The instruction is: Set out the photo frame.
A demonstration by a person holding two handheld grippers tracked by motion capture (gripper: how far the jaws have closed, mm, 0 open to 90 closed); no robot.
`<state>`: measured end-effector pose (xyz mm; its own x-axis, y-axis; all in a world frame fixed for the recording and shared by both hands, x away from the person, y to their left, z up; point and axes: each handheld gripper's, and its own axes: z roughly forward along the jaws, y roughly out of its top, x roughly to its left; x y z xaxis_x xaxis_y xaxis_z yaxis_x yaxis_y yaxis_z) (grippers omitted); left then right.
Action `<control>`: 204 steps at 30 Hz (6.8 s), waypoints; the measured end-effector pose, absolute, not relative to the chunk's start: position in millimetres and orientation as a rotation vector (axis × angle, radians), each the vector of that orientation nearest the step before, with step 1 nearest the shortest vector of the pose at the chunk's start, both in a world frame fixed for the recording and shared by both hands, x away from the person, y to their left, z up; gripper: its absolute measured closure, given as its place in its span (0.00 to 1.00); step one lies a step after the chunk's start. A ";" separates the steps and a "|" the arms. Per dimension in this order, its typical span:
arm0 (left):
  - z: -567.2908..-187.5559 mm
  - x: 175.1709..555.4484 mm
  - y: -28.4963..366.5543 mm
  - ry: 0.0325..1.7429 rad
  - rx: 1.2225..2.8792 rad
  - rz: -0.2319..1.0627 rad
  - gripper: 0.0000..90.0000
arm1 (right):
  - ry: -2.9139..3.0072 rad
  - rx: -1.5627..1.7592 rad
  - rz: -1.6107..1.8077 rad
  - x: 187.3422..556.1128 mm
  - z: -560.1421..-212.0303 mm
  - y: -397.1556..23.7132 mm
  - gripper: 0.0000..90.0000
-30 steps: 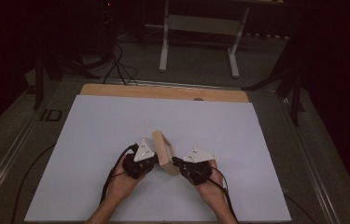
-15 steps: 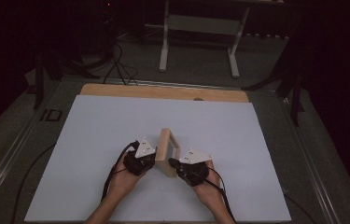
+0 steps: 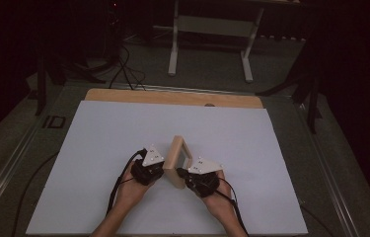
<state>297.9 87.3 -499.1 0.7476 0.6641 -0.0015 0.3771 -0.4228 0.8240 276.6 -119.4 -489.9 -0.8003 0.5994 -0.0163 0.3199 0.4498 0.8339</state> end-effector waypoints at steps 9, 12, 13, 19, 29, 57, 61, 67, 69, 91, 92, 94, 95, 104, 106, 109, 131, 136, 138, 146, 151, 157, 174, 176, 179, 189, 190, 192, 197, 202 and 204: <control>-498.3 299.4 96.7 0.806 2.044 0.403 0.95 | 2.388 0.795 1.273 277.1 -489.8 -122.2 0.93; -496.1 298.5 100.3 0.811 2.037 0.418 0.91 | 2.380 0.802 1.276 277.6 -489.5 -123.7 0.90; -493.1 296.1 104.3 0.816 2.026 0.432 0.91 | 2.378 0.809 1.274 277.6 -489.0 -124.6 0.89; -487.2 291.8 117.0 0.866 1.988 0.437 0.84 | 2.350 0.831 1.287 279.3 -485.0 -133.2 0.81; -469.9 283.9 131.8 0.909 1.912 0.431 0.66 | 2.339 0.842 1.258 281.0 -483.1 -139.4 0.76; -450.1 265.1 115.7 0.875 1.869 0.416 0.49 | 2.291 0.901 1.279 285.1 -477.5 -152.8 0.72; -452.6 264.3 107.1 0.868 1.882 0.409 0.47 | 2.287 0.902 1.280 285.4 -477.0 -153.6 0.72; -454.6 264.2 99.7 0.869 1.874 0.402 0.45 | 2.283 0.906 1.283 285.6 -476.3 -154.9 0.72; -455.5 263.9 96.6 0.864 1.876 0.400 0.45 | 2.283 0.907 1.282 285.6 -476.1 -155.1 0.72; -473.3 277.0 72.9 0.954 1.916 0.384 0.45 | 2.269 0.917 1.291 286.9 -474.4 -158.6 0.72; -473.4 277.1 72.7 0.953 1.913 0.379 0.46 | 2.268 0.918 1.292 287.1 -474.2 -158.9 0.72; -473.0 277.3 72.7 0.956 1.912 0.375 0.46 | 2.263 0.917 1.295 287.2 -473.5 -159.9 0.72; -472.9 277.5 73.2 0.958 1.909 0.372 0.47 | 2.261 0.922 1.298 287.0 -473.0 -160.4 0.72; -472.3 280.3 78.3 0.957 1.912 0.342 0.56 | 2.226 0.943 1.311 288.5 -468.9 -166.2 0.71; -472.0 280.8 79.2 0.946 1.918 0.344 0.57 | 2.221 0.946 1.316 289.0 -468.0 -167.3 0.71; -471.5 281.6 81.3 0.917 1.932 0.342 0.59 | 2.216 0.953 1.322 288.9 -467.1 -167.6 0.71; -465.3 281.6 88.1 0.816 2.022 0.402 0.64 | 2.146 0.946 1.357 295.4 -449.1 -164.9 0.69; -465.8 280.1 87.2 0.766 2.036 0.418 0.65 | 2.127 0.956 1.354 307.3 -444.9 -159.8 0.70; -466.0 279.9 87.1 0.760 2.037 0.420 0.65 | 2.125 0.958 1.349 309.9 -444.5 -158.5 0.70; -466.4 278.1 85.8 0.720 2.054 0.438 0.66 | 2.103 0.974 1.340 328.7 -444.4 -146.9 0.75; -466.8 277.2 85.0 0.713 2.054 0.439 0.66 | 2.108 0.954 1.321 336.3 -444.4 -138.7 0.90; -467.1 276.0 84.0 0.705 2.059 0.445 0.66 | 2.132 0.909 1.247 342.2 -444.0 -127.3 0.95; -468.5 278.8 87.9 0.742 2.049 0.460 0.62 | 2.169 0.981 1.225 351.5 -450.0 -128.3 0.99; -468.9 279.2 88.1 0.750 2.042 0.462 0.60 | 2.171 0.982 1.222 351.1 -449.8 -128.9 0.99; -469.4 279.7 88.5 0.752 2.046 0.469 0.59 | 2.174 0.984 1.225 349.7 -449.5 -130.0 0.99; -472.9 283.9 92.1 0.821 2.034 0.496 0.54 | 2.187 0.983 1.210 344.2 -448.1 -134.4 1.00; -473.9 284.2 91.6 0.826 2.036 0.500 0.54 | 2.186 0.983 1.208 343.7 -447.9 -134.4 1.00; -475.9 285.1 91.2 0.834 2.038 0.505 0.55 | 2.186 0.989 1.205 342.3 -447.6 -134.6 1.00; -477.3 286.0 90.9 0.832 2.052 0.514 0.60 | 2.187 0.995 1.201 339.4 -447.3 -136.2 1.00; -477.5 287.2 91.0 0.844 2.045 0.527 0.59 | 2.187 1.003 1.211 336.1 -447.2 -139.0 1.00; -477.6 287.2 90.6 0.843 2.045 0.532 0.58 | 2.188 1.007 1.209 334.6 -446.7 -139.8 1.00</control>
